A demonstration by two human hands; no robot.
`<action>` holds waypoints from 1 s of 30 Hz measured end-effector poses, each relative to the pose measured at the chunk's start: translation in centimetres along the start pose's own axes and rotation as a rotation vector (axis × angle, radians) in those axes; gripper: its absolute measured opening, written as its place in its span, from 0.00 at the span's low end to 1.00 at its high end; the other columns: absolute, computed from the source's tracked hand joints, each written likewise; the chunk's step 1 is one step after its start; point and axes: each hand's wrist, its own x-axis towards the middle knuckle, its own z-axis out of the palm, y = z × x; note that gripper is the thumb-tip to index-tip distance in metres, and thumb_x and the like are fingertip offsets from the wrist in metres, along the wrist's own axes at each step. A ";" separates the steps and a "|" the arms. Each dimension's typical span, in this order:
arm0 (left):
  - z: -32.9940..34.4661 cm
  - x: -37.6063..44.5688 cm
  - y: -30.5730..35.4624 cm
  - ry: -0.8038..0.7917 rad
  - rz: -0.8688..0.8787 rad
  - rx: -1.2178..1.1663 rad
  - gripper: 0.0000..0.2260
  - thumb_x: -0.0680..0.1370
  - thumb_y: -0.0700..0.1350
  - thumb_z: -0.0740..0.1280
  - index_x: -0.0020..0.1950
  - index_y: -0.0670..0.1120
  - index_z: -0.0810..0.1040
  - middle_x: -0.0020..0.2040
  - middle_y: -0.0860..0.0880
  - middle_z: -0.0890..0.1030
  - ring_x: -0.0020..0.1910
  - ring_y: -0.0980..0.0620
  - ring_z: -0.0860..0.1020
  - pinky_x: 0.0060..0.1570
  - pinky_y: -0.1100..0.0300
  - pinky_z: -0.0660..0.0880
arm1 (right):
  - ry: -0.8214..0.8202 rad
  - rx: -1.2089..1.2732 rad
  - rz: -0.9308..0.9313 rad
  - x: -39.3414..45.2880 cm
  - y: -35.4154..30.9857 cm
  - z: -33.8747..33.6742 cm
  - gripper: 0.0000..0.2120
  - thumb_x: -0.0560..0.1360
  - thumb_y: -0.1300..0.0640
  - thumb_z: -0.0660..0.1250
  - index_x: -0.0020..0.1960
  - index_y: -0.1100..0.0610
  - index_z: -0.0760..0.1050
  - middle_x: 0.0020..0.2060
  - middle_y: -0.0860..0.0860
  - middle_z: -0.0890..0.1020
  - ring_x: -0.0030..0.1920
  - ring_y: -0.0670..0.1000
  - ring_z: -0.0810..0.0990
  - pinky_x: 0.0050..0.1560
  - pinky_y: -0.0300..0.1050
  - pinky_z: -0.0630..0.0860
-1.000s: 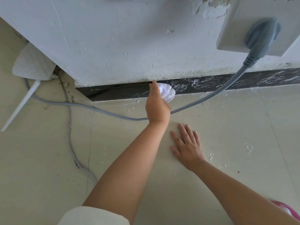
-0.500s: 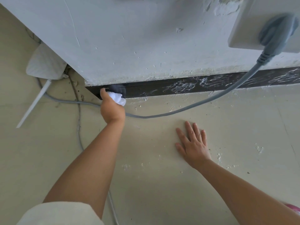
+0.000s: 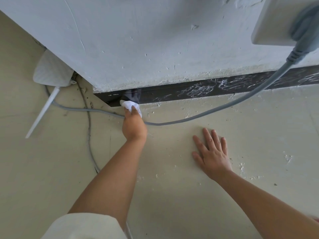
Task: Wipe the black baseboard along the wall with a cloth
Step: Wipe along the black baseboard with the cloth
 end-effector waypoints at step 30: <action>4.4 -1.8 3.9 0.021 0.102 -0.445 0.21 0.71 0.37 0.67 0.64 0.42 0.71 0.53 0.40 0.80 0.53 0.44 0.77 0.46 0.66 0.66 | 0.005 0.014 -0.063 -0.3 0.5 -0.4 0.25 0.79 0.43 0.47 0.75 0.45 0.48 0.75 0.51 0.40 0.73 0.53 0.34 0.58 0.41 0.17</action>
